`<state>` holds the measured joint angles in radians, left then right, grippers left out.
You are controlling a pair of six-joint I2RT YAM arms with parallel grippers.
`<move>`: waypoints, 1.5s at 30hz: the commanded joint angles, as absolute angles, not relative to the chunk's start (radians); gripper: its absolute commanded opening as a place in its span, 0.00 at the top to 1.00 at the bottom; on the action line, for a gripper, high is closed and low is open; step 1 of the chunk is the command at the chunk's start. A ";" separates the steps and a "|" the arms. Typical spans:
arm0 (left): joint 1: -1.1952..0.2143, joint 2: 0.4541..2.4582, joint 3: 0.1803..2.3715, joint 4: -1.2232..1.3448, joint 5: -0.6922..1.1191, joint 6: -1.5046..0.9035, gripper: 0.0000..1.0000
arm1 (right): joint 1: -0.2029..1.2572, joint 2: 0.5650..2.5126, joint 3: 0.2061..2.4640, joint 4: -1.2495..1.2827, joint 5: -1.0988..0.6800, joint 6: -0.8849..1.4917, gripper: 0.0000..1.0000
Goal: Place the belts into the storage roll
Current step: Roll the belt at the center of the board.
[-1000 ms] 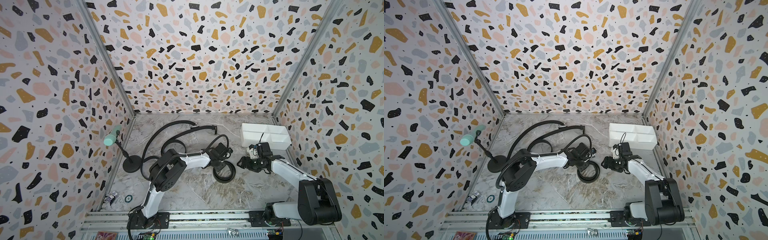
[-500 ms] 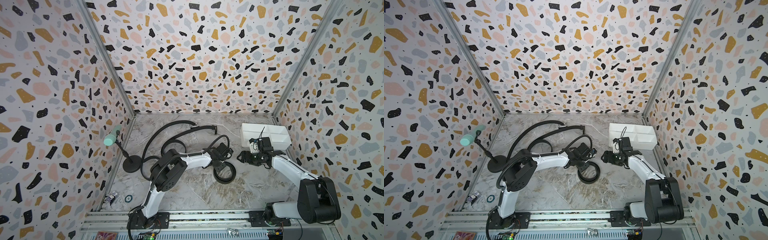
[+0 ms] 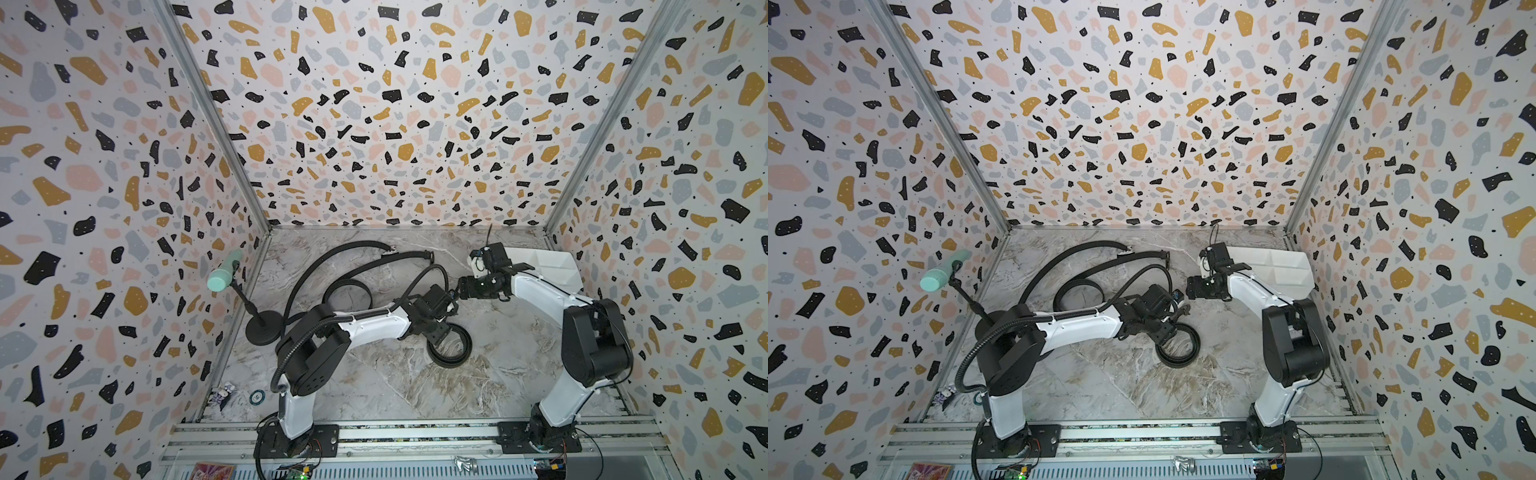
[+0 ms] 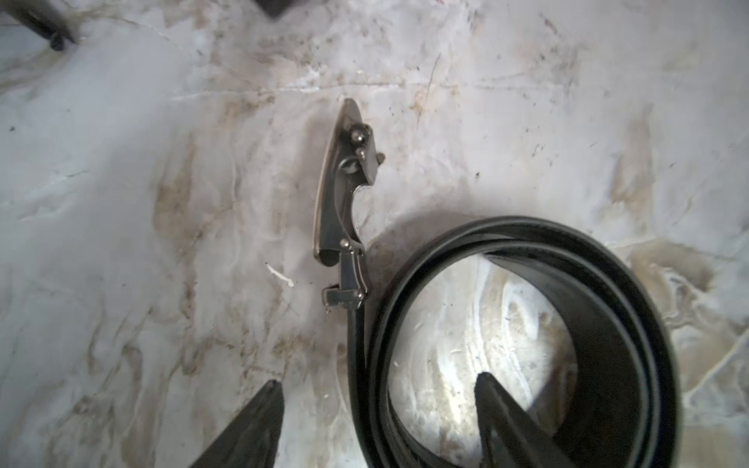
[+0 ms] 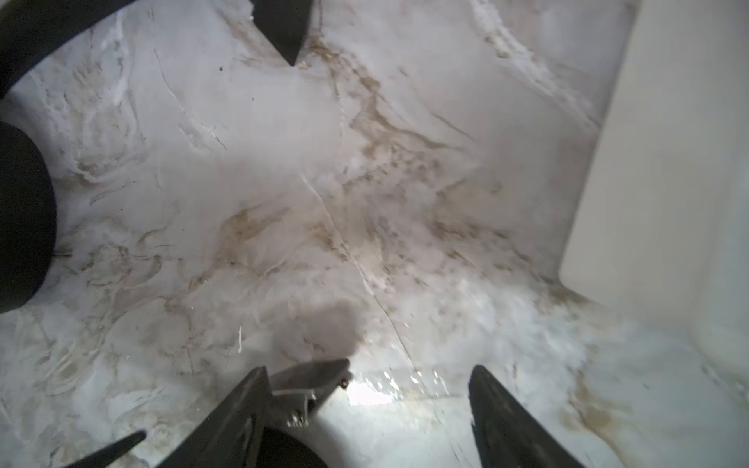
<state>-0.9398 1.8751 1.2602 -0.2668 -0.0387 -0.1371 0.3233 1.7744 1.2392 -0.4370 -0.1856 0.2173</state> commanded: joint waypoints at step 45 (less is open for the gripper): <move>-0.922 1.973 1.408 -0.366 -0.142 -0.110 0.34 | 0.301 1.529 1.006 -0.410 -0.220 0.136 0.27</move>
